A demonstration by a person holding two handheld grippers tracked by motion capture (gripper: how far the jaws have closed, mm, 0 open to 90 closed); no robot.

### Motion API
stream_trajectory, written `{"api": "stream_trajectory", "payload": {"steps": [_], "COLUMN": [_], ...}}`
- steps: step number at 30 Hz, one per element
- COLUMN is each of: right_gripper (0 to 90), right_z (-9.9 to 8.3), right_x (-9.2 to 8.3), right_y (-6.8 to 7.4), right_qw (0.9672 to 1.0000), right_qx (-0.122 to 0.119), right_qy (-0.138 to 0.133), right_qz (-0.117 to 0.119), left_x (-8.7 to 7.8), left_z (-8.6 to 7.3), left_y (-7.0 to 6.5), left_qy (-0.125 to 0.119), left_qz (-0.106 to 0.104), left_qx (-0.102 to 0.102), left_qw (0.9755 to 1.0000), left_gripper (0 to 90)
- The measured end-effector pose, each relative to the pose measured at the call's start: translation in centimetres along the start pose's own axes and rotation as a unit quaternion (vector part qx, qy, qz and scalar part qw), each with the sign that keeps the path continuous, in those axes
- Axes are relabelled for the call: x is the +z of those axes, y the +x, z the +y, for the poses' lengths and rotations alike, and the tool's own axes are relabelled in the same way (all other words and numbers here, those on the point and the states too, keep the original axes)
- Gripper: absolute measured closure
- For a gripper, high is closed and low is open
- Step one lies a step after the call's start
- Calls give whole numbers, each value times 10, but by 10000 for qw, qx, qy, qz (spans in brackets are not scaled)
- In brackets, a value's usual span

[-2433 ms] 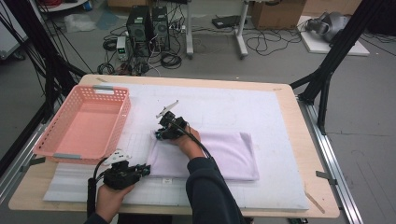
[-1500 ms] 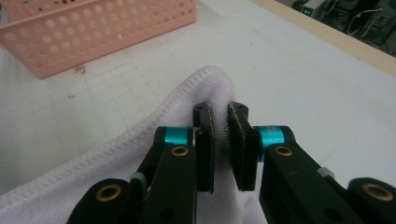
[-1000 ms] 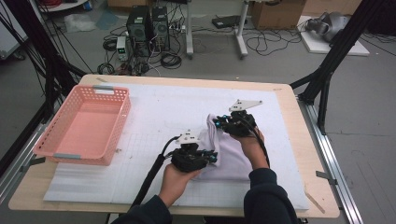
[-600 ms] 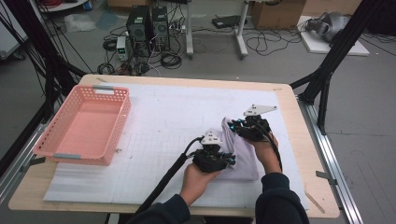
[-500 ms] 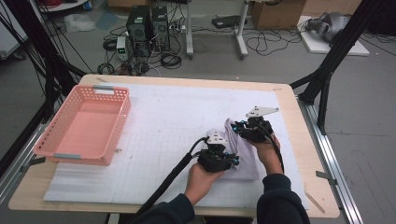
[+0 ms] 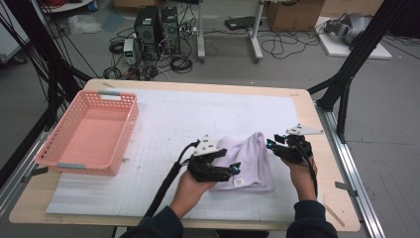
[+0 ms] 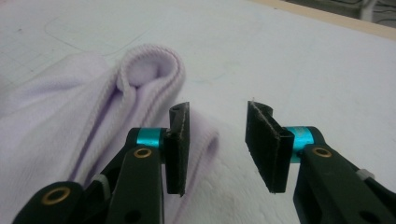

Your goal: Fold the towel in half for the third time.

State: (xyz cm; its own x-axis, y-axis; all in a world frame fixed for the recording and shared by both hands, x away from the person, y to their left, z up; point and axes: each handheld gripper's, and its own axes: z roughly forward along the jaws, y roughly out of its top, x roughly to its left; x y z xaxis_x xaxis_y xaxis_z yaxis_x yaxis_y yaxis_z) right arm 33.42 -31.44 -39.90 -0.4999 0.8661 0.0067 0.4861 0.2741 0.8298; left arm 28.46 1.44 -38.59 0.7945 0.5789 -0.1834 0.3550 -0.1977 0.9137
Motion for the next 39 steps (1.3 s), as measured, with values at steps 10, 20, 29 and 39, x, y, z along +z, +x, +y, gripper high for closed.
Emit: {"api": "stream_trajectory", "payload": {"steps": [10,20,29,39], "right_gripper": [570,370,381,791], "right_z": [-40,-50,-47,-62], "right_x": [-40,-47,-25,-19], "right_y": [35,75,96,96], "right_qw": [9990,9983,9989,9989], "right_qx": [-138,-46,-191,-298], "right_qy": [-430,-574,-241,202], "right_qz": [-27,-14,345,286], "left_x": [-48,-98,-107,-112], "left_z": [-34,-62,-68,-72], "left_y": [59,102,106,97], "left_qy": [-127,-502,-430,-434], "left_qz": [658,1039,1022,1023], "left_qx": [-266,-333,-279,-244], "left_qw": [9974,9928,9934,9935], "left_gripper": [279,206,223,224]}}
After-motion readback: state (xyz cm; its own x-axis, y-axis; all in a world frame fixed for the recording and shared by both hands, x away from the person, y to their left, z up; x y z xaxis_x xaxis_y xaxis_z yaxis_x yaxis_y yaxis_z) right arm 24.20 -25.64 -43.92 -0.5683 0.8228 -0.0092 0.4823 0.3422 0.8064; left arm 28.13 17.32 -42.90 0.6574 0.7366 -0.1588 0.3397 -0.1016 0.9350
